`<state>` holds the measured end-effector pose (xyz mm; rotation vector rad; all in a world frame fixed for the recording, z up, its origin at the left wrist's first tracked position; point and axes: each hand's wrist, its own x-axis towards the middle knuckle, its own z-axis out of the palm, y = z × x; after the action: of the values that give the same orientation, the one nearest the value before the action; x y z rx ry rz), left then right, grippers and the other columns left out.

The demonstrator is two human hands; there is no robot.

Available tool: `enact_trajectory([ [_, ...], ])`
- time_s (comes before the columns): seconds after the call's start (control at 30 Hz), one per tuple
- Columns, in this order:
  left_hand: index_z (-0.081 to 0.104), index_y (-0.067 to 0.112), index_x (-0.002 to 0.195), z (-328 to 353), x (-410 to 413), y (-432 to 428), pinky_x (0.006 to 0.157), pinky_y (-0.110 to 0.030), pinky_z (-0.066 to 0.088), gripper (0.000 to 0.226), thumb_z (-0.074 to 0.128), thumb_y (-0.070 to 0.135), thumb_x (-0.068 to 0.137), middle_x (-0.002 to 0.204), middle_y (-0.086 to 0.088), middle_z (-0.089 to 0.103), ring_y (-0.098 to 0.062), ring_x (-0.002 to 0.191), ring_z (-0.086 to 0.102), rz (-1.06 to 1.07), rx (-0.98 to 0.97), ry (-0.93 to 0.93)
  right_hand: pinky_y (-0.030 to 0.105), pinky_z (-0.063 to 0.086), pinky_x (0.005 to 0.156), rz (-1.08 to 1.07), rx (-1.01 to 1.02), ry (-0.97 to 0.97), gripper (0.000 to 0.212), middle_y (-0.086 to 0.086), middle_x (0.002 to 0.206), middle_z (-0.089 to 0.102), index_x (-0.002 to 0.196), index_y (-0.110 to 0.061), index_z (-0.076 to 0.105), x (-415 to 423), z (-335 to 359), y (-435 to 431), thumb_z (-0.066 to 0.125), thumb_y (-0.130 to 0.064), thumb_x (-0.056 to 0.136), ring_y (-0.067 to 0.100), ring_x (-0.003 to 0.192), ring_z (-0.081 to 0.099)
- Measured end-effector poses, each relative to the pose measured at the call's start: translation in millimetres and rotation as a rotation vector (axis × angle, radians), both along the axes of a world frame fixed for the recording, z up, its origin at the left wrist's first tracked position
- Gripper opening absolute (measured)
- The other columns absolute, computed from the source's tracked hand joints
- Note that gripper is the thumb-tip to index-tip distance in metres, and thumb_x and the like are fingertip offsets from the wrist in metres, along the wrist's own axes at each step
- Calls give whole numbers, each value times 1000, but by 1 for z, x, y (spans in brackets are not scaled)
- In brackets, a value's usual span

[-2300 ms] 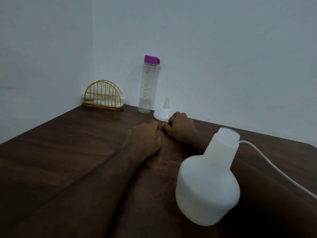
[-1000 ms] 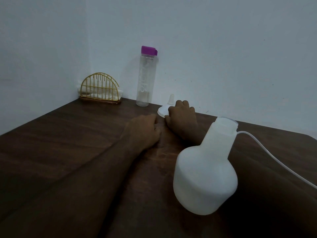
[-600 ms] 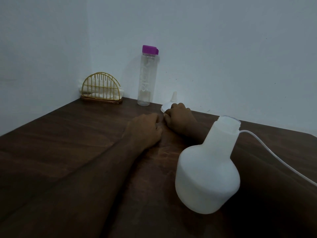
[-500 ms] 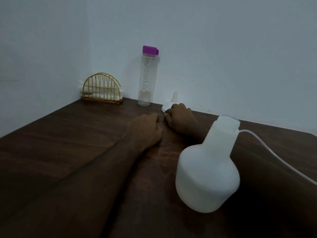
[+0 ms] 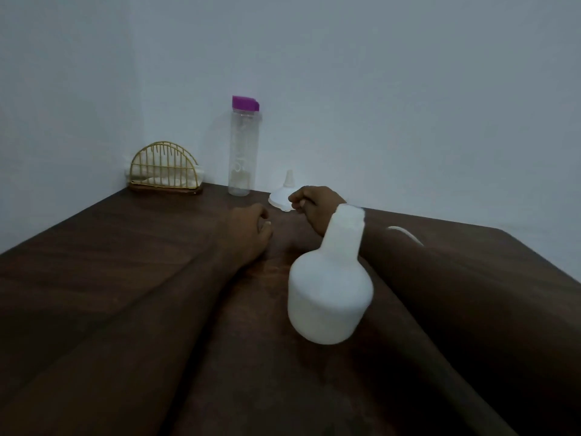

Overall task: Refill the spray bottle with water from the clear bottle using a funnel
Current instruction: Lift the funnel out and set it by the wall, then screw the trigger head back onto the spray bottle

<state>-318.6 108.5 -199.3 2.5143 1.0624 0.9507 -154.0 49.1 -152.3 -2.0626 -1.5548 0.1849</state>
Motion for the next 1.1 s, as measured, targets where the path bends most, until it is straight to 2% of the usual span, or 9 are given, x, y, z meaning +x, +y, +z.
enact_trajectory([
  [0.1, 63, 13, 104, 2, -13, -21, 60, -26, 34, 18, 53, 23, 94, 72, 4, 60, -14, 71, 56, -39, 46, -65, 26, 52, 88, 48, 62, -56, 25, 0, 98, 68, 111, -8, 68, -7, 23, -51, 56, -2, 91, 14, 88, 64],
  [0.23, 61, 13, 87, 2, -33, -43, 52, -22, 32, 18, 51, 25, 95, 64, 5, 56, -9, 60, 51, -60, 41, -85, 20, 50, 46, -64, 74, -76, 14, -1, 63, 68, 81, -9, 63, -13, 31, -121, 55, -4, 91, 7, 41, 58],
  [0.3, 56, 16, 78, 3, -41, -58, 51, -24, 33, 24, 49, 28, 97, 63, 3, 55, -11, 59, 51, -61, 56, -96, 21, 46, 42, -151, 70, -109, 19, -4, 58, 65, 76, -8, 63, -9, 28, -153, 63, -18, 92, 4, 36, 53],
  [0.43, 54, 18, 73, 3, -55, -88, 57, -36, 45, 35, 42, 37, 100, 64, 0, 54, -15, 60, 53, -63, 59, -196, 29, 47, 58, -319, 94, -296, 24, -4, 65, 62, 75, -14, 66, 8, 24, -216, 65, -34, 89, 15, 66, 62],
  [0.57, 53, 20, 70, 6, -63, -122, 59, -40, 47, 45, 33, 44, 102, 62, 0, 55, -16, 59, 54, -161, 19, -317, 24, 42, 51, -439, -54, -304, 21, 4, 97, 68, 103, -14, 66, 26, 24, -268, 60, -31, 91, 15, 64, 59],
  [0.63, 57, 23, 76, 7, -63, -137, 64, -37, 48, 42, 32, 45, 102, 68, 4, 58, -11, 65, 56, -196, 37, -307, 27, 52, 68, -499, -144, -308, 35, 6, 113, 67, 123, -16, 60, 37, 18, -283, 61, -30, 91, 22, 85, 66],
  [0.73, 60, 17, 85, 6, -62, -143, 66, -40, 49, 46, 31, 51, 99, 75, 2, 59, -13, 70, 56, -206, 48, -272, 35, 50, 91, -550, -202, -323, 43, 7, 123, 62, 127, -15, 58, 52, 5, -295, 62, -30, 87, 26, 111, 59],
  [0.93, 56, 19, 102, 2, -57, -139, 65, -31, 49, 53, 35, 66, 88, 88, 1, 60, -13, 78, 57, -196, -24, -149, 39, 56, 82, -583, -144, -137, 16, 2, 82, 67, 99, -16, 60, 60, -15, -296, 56, -17, 84, 23, 83, 65],
  [1.1, 52, 23, 109, -1, -55, -135, 67, -27, 50, 49, 42, 67, 88, 98, 3, 60, -9, 82, 57, -197, -52, -125, 42, 46, 98, -573, -120, -229, 32, 4, 108, 64, 121, -21, 57, 56, -17, -284, 55, -21, 89, 27, 105, 60],
])
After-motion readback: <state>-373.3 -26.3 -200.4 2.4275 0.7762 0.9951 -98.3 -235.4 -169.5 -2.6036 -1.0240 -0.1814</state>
